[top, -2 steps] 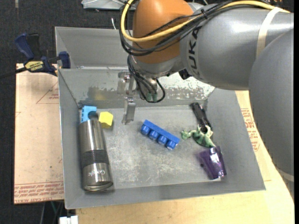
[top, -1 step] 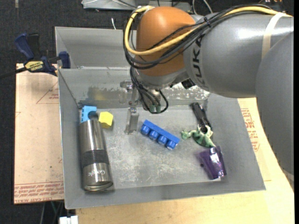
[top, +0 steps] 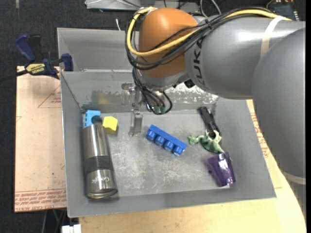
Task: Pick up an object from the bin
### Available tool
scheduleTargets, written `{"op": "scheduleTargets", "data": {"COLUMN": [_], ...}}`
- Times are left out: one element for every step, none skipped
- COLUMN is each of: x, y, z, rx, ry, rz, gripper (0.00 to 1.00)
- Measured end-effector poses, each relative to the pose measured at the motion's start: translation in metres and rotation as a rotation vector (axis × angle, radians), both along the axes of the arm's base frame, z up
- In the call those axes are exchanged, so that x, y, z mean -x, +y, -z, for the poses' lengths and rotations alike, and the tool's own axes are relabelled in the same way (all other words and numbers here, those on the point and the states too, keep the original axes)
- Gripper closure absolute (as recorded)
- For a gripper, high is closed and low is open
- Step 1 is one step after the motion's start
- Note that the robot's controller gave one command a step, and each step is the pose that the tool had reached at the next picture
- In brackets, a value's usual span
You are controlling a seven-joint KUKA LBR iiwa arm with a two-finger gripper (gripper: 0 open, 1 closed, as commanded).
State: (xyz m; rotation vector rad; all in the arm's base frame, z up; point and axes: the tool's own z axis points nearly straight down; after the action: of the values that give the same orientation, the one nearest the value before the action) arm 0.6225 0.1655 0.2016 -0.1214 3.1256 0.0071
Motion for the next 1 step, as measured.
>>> {"op": "scheduleTargets", "data": {"x": [-0.0009], "y": [-0.0265], "z": [0.0239], "rx": [0.004], "ry": [0.013], "rz": [-0.006], "gripper": [0.0]}}
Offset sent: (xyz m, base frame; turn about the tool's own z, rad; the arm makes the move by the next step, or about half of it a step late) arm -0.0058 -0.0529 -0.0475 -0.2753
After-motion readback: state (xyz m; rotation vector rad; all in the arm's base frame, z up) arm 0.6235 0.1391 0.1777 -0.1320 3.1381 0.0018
